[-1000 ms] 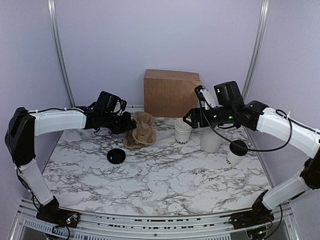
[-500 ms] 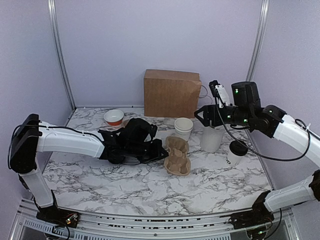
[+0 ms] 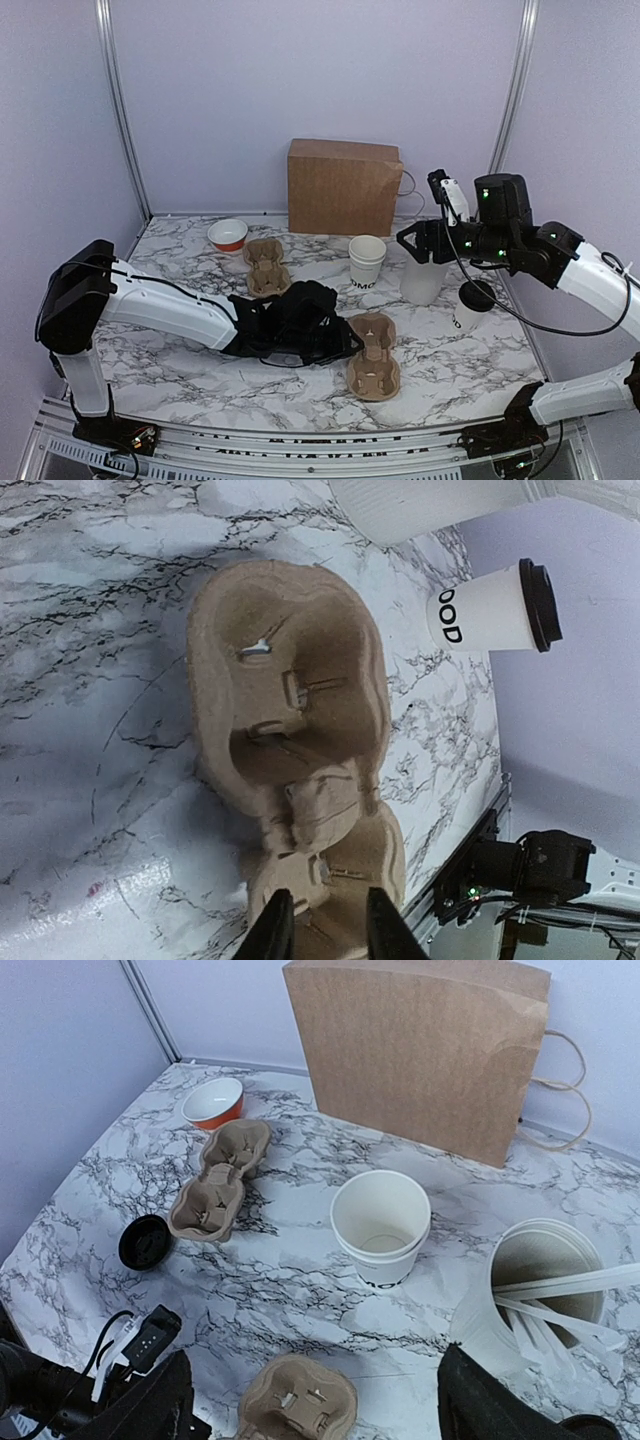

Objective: Pack the takeout coffee

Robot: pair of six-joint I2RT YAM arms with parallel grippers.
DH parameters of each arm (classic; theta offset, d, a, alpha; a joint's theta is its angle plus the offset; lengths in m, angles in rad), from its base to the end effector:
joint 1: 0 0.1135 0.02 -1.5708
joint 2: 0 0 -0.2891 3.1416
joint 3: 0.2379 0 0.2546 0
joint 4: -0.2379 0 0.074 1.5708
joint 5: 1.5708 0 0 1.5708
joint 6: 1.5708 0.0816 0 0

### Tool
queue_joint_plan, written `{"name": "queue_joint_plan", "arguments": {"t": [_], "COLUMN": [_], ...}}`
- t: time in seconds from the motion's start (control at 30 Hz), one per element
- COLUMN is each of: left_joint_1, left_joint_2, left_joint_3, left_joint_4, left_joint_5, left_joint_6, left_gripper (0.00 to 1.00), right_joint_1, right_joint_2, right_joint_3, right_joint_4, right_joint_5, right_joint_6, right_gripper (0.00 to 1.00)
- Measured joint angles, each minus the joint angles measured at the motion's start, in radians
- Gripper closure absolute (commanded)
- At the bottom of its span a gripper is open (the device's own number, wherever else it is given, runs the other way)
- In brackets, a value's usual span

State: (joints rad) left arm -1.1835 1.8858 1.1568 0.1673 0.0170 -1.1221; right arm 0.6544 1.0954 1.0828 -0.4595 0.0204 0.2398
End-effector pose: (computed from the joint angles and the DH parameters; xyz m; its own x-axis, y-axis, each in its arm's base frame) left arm 0.1746 -0.4318 0.1854 -0.9263 -0.1143 -0.3590 0.2227 0.6024 -0.7665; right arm 0.2187 0.1657 0.3567 -0.4916 -0.0778 -0.8673 -0.4914 0.8470 0.2025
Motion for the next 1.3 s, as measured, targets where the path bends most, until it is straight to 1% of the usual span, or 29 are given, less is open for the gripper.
{"name": "queue_joint_plan", "arguments": {"t": [0.03,0.13,0.2,0.27,0.43,0.5,0.63,0.83,0.87,1.0,1.1,1.3], "left_joint_1": [-0.003,-0.006,-0.007,-0.007,-0.007,-0.006,0.011,0.098,0.116,0.178,0.214,0.259], "left_joint_2": [0.000,-0.002,-0.005,-0.016,-0.084,-0.117,-0.199,-0.328,-0.356,-0.446,-0.498,-0.567], "left_joint_3": [0.000,-0.002,-0.002,-0.002,-0.002,0.003,0.007,0.004,0.001,-0.016,-0.033,-0.063], "left_joint_4": [0.004,0.005,0.000,-0.021,-0.100,-0.129,-0.175,-0.224,-0.228,-0.246,-0.268,-0.327], "left_joint_5": [-0.003,-0.023,-0.041,-0.066,-0.147,-0.175,-0.216,-0.237,-0.237,-0.235,-0.231,-0.215], "left_joint_6": [-0.003,-0.006,0.003,0.023,0.100,0.137,0.214,0.305,0.318,0.364,0.393,0.437], "left_gripper": [0.56,0.50,0.47,0.44,0.34,0.31,0.21,0.03,0.01,0.01,0.01,0.01], "right_joint_1": [0.000,0.000,0.000,0.000,-0.017,-0.047,-0.135,-0.237,-0.257,-0.346,-0.398,-0.454], "right_joint_2": [-0.001,-0.001,-0.001,-0.001,0.011,0.030,0.076,0.171,0.189,0.296,0.414,0.616], "right_joint_3": [0.000,0.000,0.000,0.000,0.002,0.009,0.022,0.082,0.093,0.159,0.251,0.430], "right_joint_4": [0.000,-0.001,0.000,0.001,0.018,0.026,0.066,0.143,0.161,0.240,0.288,0.335], "right_joint_5": [0.000,0.000,-0.001,-0.005,-0.031,-0.063,-0.130,-0.236,-0.260,-0.356,-0.408,-0.468], "right_joint_6": [0.000,0.000,0.000,0.001,0.005,0.011,0.027,0.060,0.069,0.113,0.143,0.187], "right_gripper": [0.19,0.19,0.18,0.18,0.18,0.18,0.18,0.18,0.18,0.18,0.18,0.18]}}
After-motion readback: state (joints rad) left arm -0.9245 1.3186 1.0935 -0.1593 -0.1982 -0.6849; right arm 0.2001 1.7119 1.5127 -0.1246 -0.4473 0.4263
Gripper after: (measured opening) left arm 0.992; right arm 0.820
